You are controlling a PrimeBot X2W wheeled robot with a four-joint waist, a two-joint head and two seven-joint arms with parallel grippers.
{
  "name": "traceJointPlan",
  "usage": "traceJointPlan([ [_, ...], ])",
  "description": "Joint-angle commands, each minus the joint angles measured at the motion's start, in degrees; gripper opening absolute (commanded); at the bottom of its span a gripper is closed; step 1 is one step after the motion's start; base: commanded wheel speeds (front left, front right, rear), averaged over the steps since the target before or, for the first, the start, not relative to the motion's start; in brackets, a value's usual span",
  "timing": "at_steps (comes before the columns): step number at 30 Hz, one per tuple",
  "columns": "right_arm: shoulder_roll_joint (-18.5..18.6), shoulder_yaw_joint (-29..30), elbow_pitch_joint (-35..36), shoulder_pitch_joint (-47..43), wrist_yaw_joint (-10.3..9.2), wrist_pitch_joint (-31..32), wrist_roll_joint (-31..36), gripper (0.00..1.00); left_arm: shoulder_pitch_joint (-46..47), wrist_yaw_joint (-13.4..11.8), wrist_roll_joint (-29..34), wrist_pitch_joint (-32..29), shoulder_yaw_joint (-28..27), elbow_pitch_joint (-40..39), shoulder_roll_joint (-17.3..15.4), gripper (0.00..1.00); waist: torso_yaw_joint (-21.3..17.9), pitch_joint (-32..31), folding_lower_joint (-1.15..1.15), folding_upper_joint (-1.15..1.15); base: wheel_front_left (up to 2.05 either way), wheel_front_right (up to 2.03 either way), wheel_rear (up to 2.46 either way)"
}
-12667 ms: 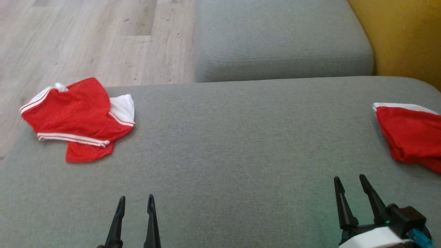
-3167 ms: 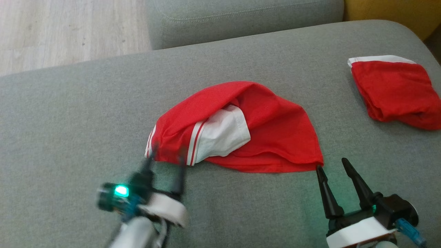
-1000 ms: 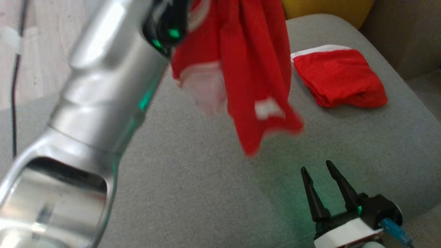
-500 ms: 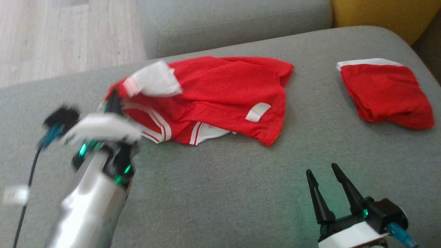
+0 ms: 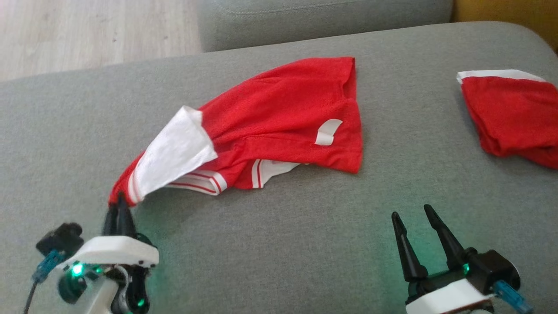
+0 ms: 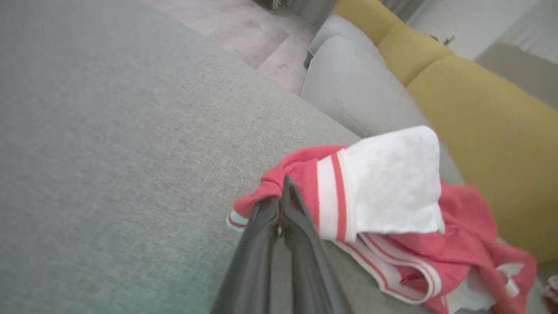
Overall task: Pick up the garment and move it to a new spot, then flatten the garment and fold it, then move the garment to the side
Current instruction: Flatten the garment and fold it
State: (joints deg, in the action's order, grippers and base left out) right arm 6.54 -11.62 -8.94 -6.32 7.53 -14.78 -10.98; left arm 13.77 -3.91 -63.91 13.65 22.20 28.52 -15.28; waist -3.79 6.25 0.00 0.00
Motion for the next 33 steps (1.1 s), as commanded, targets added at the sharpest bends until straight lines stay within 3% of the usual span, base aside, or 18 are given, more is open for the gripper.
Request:
traceJointPlan([
  [1, 0.89, -1.23, 1.86, 2.37, -0.04, -0.22, 0.43, 1.00, 1.86, -2.36, 6.33, 1.09, -0.38, -3.96, -3.55, 1.00, 0.63, 0.60, 0.00, 0.00, 0.00, 0.00, 0.00],
  [6, 0.90, -1.74, 1.76, 3.36, -0.04, -0.22, 0.41, 1.00, 0.87, -10.98, 25.60, 1.32, 2.45, -11.48, -5.46, 1.00, 1.08, 1.45, 0.00, 0.00, 0.00, 0.00, 0.00],
  [9, 1.16, -2.04, 1.58, 3.73, -0.04, -0.22, 0.32, 1.00, 1.75, -14.30, 36.05, 1.33, 7.13, -13.69, -5.50, 1.00, 1.01, 1.98, 0.00, 0.00, 0.00, 0.00, 0.00],
  [15, 1.84, -2.78, 1.34, 4.76, -0.04, -0.22, 0.19, 1.00, 10.23, -15.67, 48.47, -3.31, 17.17, -7.88, -3.97, 1.00, 0.29, 3.24, 0.00, 0.00, 0.00, 0.00, 0.00],
  [20, 2.20, -3.14, 1.24, 5.44, -0.04, -0.22, 0.15, 1.00, 16.16, -16.77, 53.98, -8.06, 20.88, -2.35, -2.97, 1.00, -0.76, 3.92, 0.00, 0.00, 0.00, 0.00, 0.00],
  [27, 2.42, -2.87, 1.18, 5.63, -0.04, -0.22, 0.16, 1.00, 21.32, -16.63, 57.03, -12.29, 23.28, 5.13, -2.28, 1.00, -1.99, 5.17, 0.00, 0.00, 0.00, 0.00, 0.00],
  [33, 2.36, -2.67, 1.28, 5.79, -0.04, -0.22, 0.20, 1.00, 23.02, -16.85, 57.09, -11.71, 23.39, 8.28, -2.03, 1.00, -2.14, 5.80, 0.00, 0.00, 0.00, 0.00, 0.00],
])
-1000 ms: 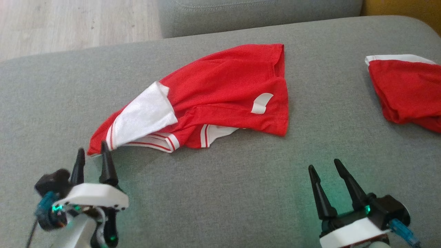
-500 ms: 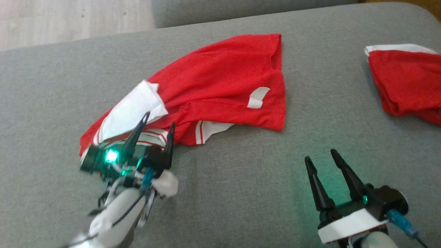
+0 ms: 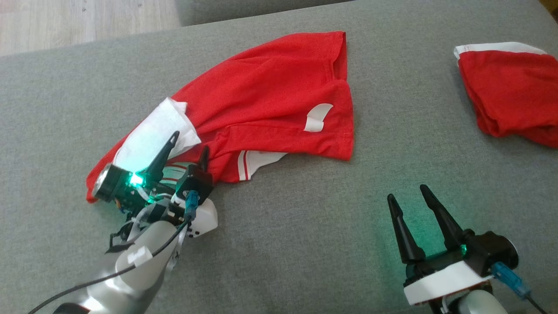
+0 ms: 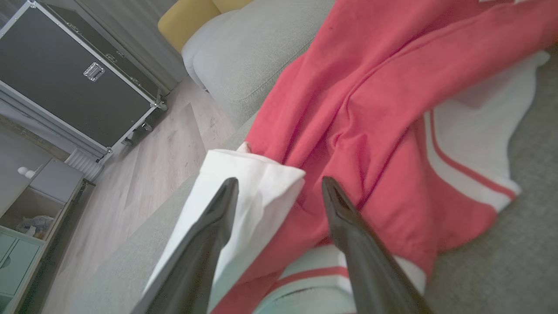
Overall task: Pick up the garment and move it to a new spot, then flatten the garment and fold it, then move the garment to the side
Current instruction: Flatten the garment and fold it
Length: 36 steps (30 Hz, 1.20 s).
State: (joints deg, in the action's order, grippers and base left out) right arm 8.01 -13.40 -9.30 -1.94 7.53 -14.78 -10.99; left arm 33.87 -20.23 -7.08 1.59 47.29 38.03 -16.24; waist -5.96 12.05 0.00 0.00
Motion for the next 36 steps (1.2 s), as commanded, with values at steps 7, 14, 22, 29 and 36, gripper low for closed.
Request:
traceJointPlan([
  [7, 1.14, -1.08, 1.52, 1.18, -0.04, -0.22, 0.36, 1.00, 3.82, -0.34, -0.05, 2.86, -1.18, 1.18, -0.33, 0.30, 0.69, -0.30, 0.00, 0.00, 0.00, 0.00, 0.00],
  [14, 1.58, -1.07, 1.57, 0.85, -0.04, -0.22, 0.48, 1.00, 4.27, -0.04, -1.00, 5.25, -1.22, 2.78, 0.32, 0.00, 1.29, -0.74, 0.00, 0.00, 0.00, 0.00, 0.00],
  [22, 2.17, -0.58, 1.10, 0.20, -0.04, -0.22, 0.41, 1.00, 5.56, -0.51, -1.90, 10.18, -3.38, -2.88, -3.47, 0.00, 4.58, -1.14, 0.00, 0.00, 0.00, 0.00, 0.00],
  [29, 3.00, -0.36, -1.26, 2.08, -0.04, -0.22, -1.27, 1.00, 6.57, -0.88, -1.24, 10.43, -5.22, -12.30, -10.36, 0.00, 7.55, -0.58, 0.00, 0.00, 0.00, 0.00, 0.00],
  [36, 5.39, -1.57, -9.80, 9.91, -0.04, -0.22, -7.22, 1.00, 7.29, -2.46, -0.18, 6.11, -6.94, -21.79, -16.28, 0.00, 9.49, 1.16, 0.00, 0.00, 0.00, 0.00, 0.00],
])
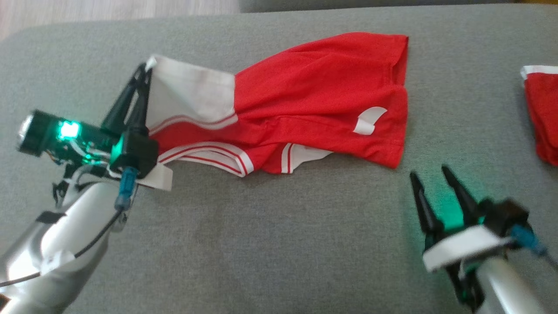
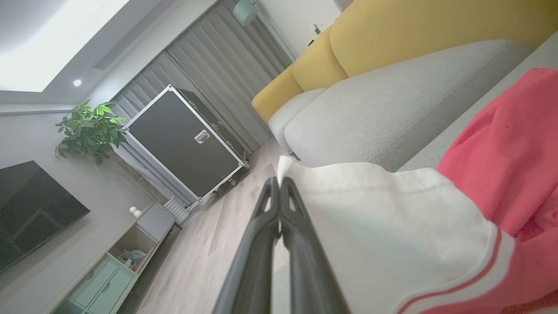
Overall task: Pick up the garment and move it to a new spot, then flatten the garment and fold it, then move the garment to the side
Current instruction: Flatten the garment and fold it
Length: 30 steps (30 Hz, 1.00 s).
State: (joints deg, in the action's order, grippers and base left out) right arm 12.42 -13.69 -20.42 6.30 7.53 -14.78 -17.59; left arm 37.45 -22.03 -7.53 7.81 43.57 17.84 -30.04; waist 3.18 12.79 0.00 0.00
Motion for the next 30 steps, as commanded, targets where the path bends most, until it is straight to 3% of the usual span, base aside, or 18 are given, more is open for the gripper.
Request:
traceJointPlan([
  [1, 1.13, -1.51, -0.16, 3.25, -0.04, -0.22, -2.49, 1.00, 3.83, -0.94, 0.41, -0.56, -3.44, -2.65, -3.00, 0.00, 0.50, 0.69, 0.00, 0.00, 0.00, 0.00, 0.00],
  [8, 4.19, -7.29, -9.97, 13.60, -0.04, 2.07, -16.35, 1.00, 4.17, -2.03, 0.81, -2.84, -3.90, -7.26, -4.57, 0.00, 1.52, 2.33, 0.00, 0.00, 0.00, 0.00, 0.00],
  [17, 5.62, -16.38, -18.08, 20.26, -0.04, 4.60, -23.70, 0.98, 4.23, -2.66, 0.62, -3.27, -3.69, -8.57, -4.47, 0.00, 2.85, 3.14, 0.00, 0.00, 0.00, 0.00, 0.00],
  [18, 5.64, -17.35, -18.58, 20.66, -0.04, 4.55, -24.19, 0.84, 4.22, -2.69, 0.55, -3.28, -3.72, -8.59, -4.55, 0.00, 2.92, 3.16, 0.00, 0.00, 0.00, 0.00, 0.00],
  [19, 5.70, -18.08, -19.06, 20.99, -0.04, 4.32, -24.71, 0.48, 4.21, -2.72, 0.50, -3.28, -3.72, -8.61, -4.62, 0.00, 3.02, 3.17, 0.00, 0.00, 0.00, 0.00, 0.00],
  [21, 5.92, -19.36, -19.85, 21.53, -0.04, 3.74, -25.68, 0.09, 4.19, -2.79, 0.41, -3.32, -3.73, -8.63, -4.74, 0.00, 3.16, 3.13, 0.00, 0.00, 0.00, 0.00, 0.00],
  [22, 6.06, -19.84, -20.31, 21.63, -0.04, 3.48, -26.15, 0.00, 4.16, -2.82, 0.36, -3.33, -3.73, -8.59, -4.83, 0.00, 3.18, 3.05, 0.00, 0.00, 0.00, 0.00, 0.00],
  [30, 7.68, -22.60, -19.91, 20.49, -0.04, 1.88, -30.28, 0.00, 2.95, -3.24, -0.48, -3.10, -3.97, -8.08, -5.77, 0.00, 2.36, 0.86, 0.00, 0.00, 0.00, 0.00, 0.00],
])
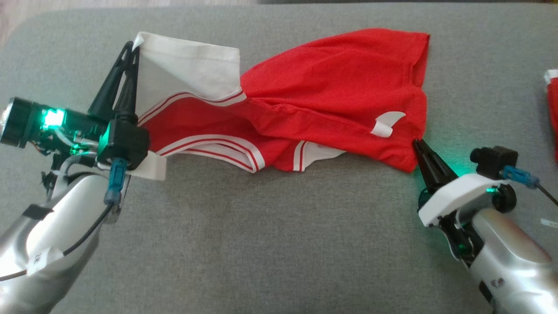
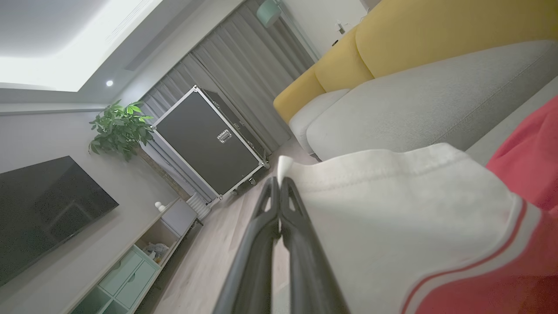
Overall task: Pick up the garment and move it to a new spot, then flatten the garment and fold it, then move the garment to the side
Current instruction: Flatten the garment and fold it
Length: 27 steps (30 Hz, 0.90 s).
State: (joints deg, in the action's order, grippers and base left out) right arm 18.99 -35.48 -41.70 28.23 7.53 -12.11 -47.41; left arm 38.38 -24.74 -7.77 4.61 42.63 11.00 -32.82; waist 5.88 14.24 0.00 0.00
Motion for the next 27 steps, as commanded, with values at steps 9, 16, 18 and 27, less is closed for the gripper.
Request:
traceJointPlan([
  [9, 8.79, 1.06, 13.68, -2.75, -0.04, -2.61, -4.03, 0.00, 1.20, 1.06, -1.59, 3.08, -4.30, -4.70, -7.02, 0.00, -2.90, -5.64, 0.00, 0.00, 0.00, 0.00, 0.00],
  [16, 20.29, 6.91, 28.82, -1.44, -0.04, -2.44, -3.98, 0.00, 2.86, 4.86, -5.15, 5.31, -8.39, -11.55, -13.79, 0.00, -5.75, -10.60, 0.00, 0.00, 0.00, 0.00, 0.00],
  [18, 23.26, 8.48, 32.92, 0.05, -0.04, -1.13, -3.04, 0.00, 4.11, 6.01, -6.91, 5.25, -10.09, -13.70, -15.25, 0.00, -6.60, -11.59, 0.00, 0.00, 0.00, 0.00, 0.00],
  [27, 29.07, 12.66, 40.65, 12.83, -0.04, 8.44, 1.08, 0.00, 17.21, 13.88, -12.45, 3.66, -14.27, -16.59, -16.44, 0.00, -9.26, -12.44, 0.00, 0.00, 0.00, 0.00, 0.00],
])
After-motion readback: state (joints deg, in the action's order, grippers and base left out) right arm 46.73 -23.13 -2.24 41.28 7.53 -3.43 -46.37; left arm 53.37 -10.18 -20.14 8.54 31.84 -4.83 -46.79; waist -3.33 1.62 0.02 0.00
